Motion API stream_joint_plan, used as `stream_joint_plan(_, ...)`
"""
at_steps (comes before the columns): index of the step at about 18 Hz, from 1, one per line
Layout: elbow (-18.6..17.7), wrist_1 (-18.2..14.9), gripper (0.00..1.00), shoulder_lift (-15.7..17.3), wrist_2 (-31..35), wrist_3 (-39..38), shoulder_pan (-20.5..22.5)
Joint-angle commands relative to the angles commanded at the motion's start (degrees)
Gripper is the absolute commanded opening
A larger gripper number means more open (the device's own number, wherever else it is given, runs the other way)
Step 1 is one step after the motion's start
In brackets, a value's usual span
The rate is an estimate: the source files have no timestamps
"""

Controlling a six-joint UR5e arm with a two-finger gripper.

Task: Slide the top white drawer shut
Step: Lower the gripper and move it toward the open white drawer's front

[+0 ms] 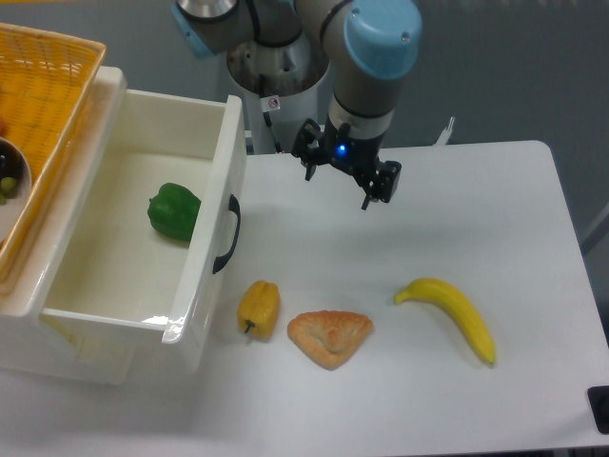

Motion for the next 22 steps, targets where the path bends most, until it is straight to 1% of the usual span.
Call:
stream_joint_plan(12, -0.8, -0.1, 1.00, -1.0, 0.0, -1.0, -0.5)
stream_joint_plan(14, -1.3, 0.0, 1.00, -1.0, -0.4, -3.3, -0.7)
stream_joint_plan(18, -1.4, 0.0, 1.00, -1.0, -1.4, -5.5, -0.7)
stream_joint_plan(20, -1.4, 0.2, 1.00, -0.9, -1.6, -8.6, -0.7)
stream_joint_plan(22, -1.5, 2.0, 1.00, -1.0, -1.6, -11.7, -0.9)
